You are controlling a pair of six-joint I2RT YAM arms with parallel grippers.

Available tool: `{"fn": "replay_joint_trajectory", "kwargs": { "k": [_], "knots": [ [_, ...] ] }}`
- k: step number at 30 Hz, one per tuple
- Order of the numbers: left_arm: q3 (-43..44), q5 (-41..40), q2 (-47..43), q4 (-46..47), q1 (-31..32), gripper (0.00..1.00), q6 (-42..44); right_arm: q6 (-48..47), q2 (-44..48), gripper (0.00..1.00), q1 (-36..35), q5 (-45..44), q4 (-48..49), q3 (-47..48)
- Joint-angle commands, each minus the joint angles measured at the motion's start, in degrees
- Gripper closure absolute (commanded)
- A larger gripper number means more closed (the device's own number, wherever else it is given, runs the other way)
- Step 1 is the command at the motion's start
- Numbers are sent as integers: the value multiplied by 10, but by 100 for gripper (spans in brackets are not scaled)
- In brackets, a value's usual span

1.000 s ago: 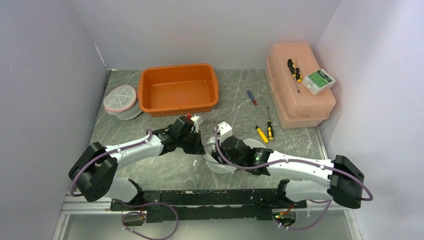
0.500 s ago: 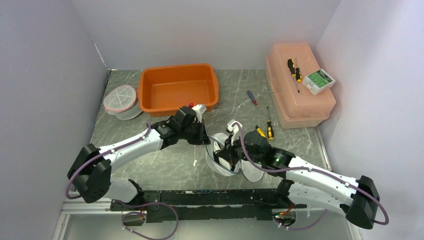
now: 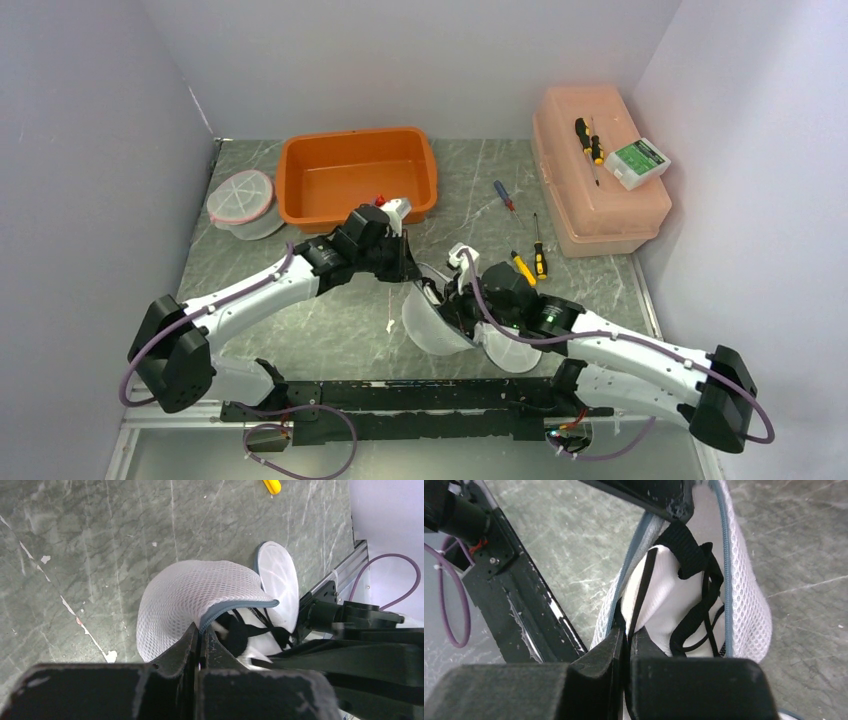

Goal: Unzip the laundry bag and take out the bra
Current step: Pick up the bra from the laundry bag.

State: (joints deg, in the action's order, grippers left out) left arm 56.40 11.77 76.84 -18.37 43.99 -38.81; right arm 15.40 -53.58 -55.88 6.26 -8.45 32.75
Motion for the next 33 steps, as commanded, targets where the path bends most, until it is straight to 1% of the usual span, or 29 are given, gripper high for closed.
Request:
{"fn": "replay_joint_trajectory", "kwargs": {
  "k": [1,6,11,16,19,23,27,30,33],
  "knots": [
    [-25,-22,2,36,-3,97,-8,6,56,100,-6,-34,49,12],
    [-69,-17,7,80,-2,97,-15,15,96,100,-4,-68,68,25],
    [-97,-10,-13,109,-3,97,-16,22,125,100,-4,-134,67,31],
    [-109,-2,-43,132,-2,97,-8,28,161,100,-3,-219,82,17],
    [-108,10,-59,151,-2,97,-2,26,177,100,-3,-252,110,10],
    [-97,17,-60,152,-2,97,9,18,183,100,-3,-255,126,16],
    [-95,9,-50,140,-3,97,15,7,185,100,-3,-231,128,38],
    [-96,0,-42,142,-2,97,13,15,188,100,-2,-185,131,49],
    [-88,1,-32,149,-2,97,8,37,174,100,0,-121,131,60]
  ]
}}
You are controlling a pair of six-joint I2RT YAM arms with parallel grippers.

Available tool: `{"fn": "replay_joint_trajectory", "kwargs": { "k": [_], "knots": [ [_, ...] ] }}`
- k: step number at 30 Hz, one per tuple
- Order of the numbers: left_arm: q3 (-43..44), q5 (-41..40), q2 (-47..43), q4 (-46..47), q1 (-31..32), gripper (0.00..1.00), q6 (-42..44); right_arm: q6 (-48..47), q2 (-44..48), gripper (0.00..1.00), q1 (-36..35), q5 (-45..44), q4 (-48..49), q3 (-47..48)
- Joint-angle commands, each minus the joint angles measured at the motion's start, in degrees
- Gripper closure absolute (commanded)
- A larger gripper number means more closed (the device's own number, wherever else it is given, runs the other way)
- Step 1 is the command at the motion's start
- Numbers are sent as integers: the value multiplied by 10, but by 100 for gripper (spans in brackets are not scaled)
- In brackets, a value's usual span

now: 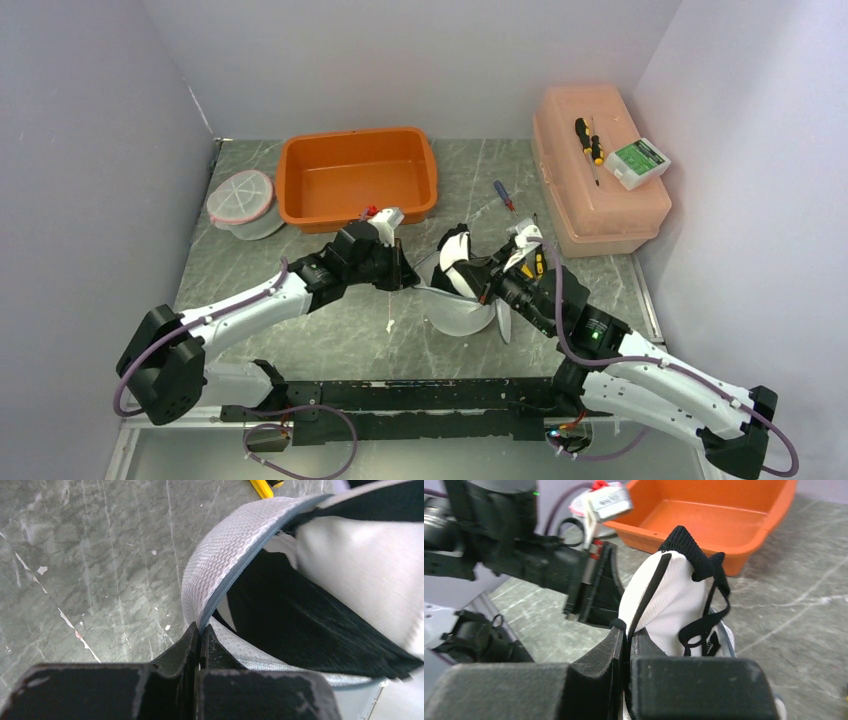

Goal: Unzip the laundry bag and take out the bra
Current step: Pick up the bra from the laundry bag.

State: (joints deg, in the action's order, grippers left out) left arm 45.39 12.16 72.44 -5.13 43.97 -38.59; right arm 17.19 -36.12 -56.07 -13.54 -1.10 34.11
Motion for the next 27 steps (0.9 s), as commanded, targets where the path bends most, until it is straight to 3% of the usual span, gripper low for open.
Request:
{"fn": "replay_joint_trajectory", "kwargs": {
  "k": [1,3,12,27],
  "knots": [
    [29,-1,15,19,-3,97,5,26,-9,100,3,95,56,49],
    [46,5,20,21,-3,97,3,32,-27,100,2,113,52,51],
    [71,-24,9,-16,-2,97,22,35,-64,100,3,5,-25,15],
    [6,-24,28,16,-2,97,5,66,-119,98,3,61,28,-64]
  ]
}}
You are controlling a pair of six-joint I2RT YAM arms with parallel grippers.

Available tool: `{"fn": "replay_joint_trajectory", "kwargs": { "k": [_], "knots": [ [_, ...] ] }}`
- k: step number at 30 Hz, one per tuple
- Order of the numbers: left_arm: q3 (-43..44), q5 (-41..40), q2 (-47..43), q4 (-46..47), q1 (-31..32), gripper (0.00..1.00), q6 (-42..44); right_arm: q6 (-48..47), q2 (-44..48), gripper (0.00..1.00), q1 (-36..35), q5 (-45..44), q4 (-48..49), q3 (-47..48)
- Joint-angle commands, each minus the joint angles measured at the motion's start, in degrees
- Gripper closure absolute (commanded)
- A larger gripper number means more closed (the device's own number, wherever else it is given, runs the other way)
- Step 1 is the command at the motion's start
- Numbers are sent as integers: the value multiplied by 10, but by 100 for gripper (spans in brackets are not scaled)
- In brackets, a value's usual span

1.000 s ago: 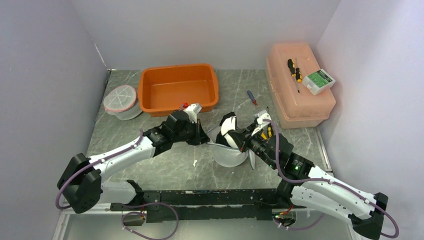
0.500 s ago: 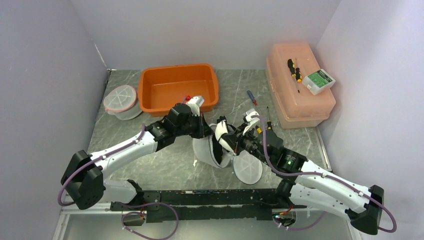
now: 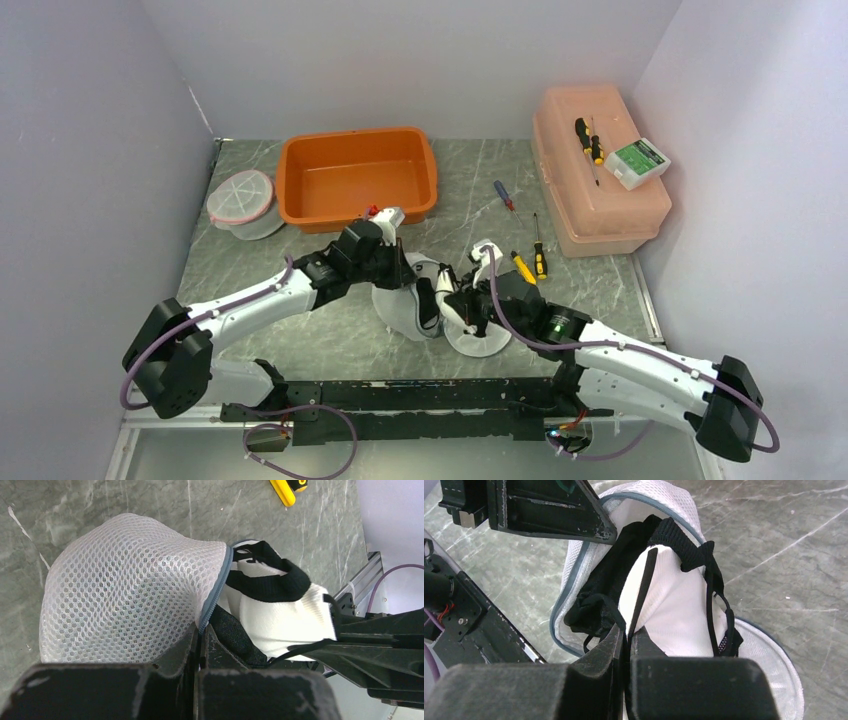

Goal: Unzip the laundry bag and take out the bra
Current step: Pick up the bra from the laundry bag.

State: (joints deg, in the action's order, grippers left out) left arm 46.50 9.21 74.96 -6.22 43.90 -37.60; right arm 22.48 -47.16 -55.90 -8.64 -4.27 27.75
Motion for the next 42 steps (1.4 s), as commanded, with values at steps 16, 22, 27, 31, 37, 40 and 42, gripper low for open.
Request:
{"fn": "replay_joint_trajectory", "kwargs": {
  "k": [16,22,27,31,37,40,42],
  "knots": [
    [-31,-35,-7,-21,-2,97,0,13,-17,33,1,42,-14,50],
    [-46,-28,-14,-7,-2,97,1,53,0,28,36,26,-84,97],
    [-50,-24,-17,-4,-3,97,1,114,-87,29,70,49,-127,173],
    [-46,-24,-18,-9,-2,97,3,113,-148,31,69,60,-159,224],
    [-47,-20,-17,-5,-3,97,1,104,-194,30,65,68,-202,244],
    [-45,-20,-16,-5,-2,97,2,100,-215,31,58,64,-219,243],
    [-45,-19,-14,-3,-2,97,2,99,-230,31,54,63,-220,237]
  ]
}}
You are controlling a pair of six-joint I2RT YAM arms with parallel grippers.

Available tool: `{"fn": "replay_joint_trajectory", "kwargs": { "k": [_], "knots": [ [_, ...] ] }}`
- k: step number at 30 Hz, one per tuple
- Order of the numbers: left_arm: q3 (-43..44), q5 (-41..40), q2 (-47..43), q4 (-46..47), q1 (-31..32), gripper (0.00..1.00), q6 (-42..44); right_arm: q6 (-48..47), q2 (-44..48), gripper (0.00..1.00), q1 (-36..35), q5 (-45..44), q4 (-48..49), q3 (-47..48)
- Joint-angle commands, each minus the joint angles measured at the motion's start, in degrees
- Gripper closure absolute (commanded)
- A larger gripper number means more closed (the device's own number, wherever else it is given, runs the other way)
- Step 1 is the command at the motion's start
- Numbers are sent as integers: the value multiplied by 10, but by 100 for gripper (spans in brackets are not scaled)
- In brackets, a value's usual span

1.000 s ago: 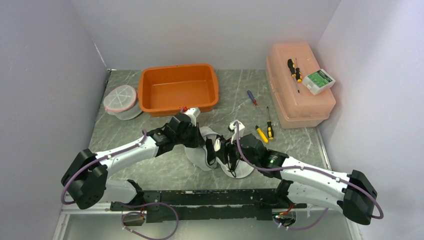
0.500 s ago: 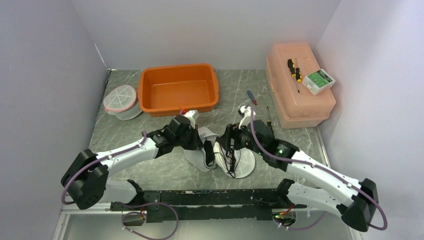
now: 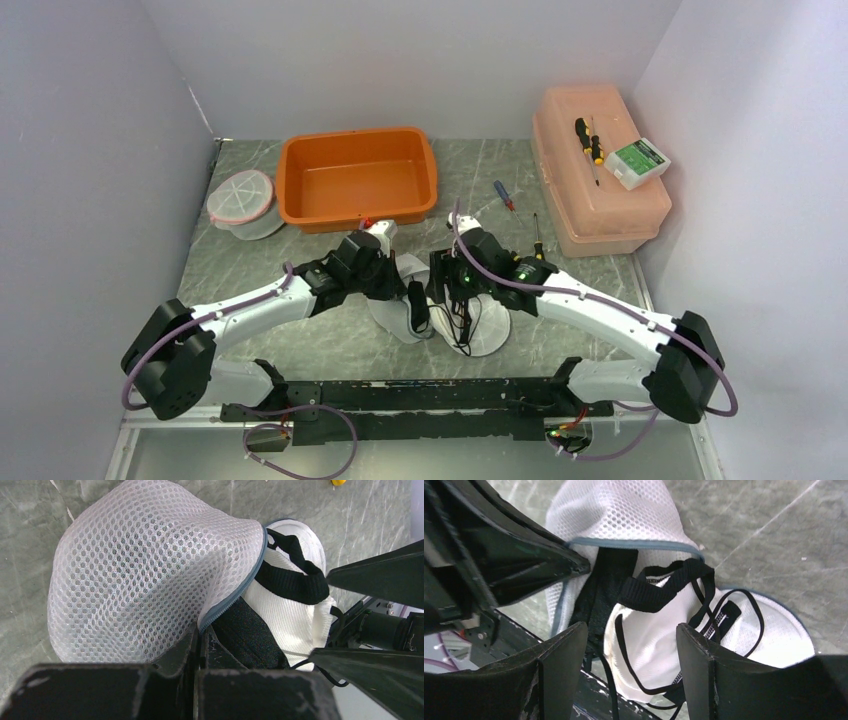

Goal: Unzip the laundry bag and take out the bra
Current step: Pick up the bra from the laundry bag.

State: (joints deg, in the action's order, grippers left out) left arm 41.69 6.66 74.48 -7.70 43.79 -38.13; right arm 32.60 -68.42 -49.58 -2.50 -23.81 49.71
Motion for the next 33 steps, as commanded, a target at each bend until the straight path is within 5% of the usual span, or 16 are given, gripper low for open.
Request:
{"fn": "replay_joint_trajectory", "kwargs": {
  "k": [1,5,9,14,26,29,33],
  "knots": [
    [2,8,-8,13,-2,97,7,-2,-25,32,-9,3,-21,14],
    [2,14,-5,19,-1,97,2,0,-47,42,-9,-6,3,6],
    [2,16,-7,18,-1,97,0,7,-42,73,-9,-28,19,1],
    [1,19,-10,14,-1,97,-3,1,2,98,-9,-68,19,-6],
    [13,44,-23,16,-1,97,-54,-109,161,100,-9,-106,-10,26],
    [25,13,-42,-18,-1,83,-54,-137,181,100,-9,-102,-7,33],
    [34,-20,-78,-58,-1,47,-54,-145,184,100,-9,-105,-14,60]
  ]
}}
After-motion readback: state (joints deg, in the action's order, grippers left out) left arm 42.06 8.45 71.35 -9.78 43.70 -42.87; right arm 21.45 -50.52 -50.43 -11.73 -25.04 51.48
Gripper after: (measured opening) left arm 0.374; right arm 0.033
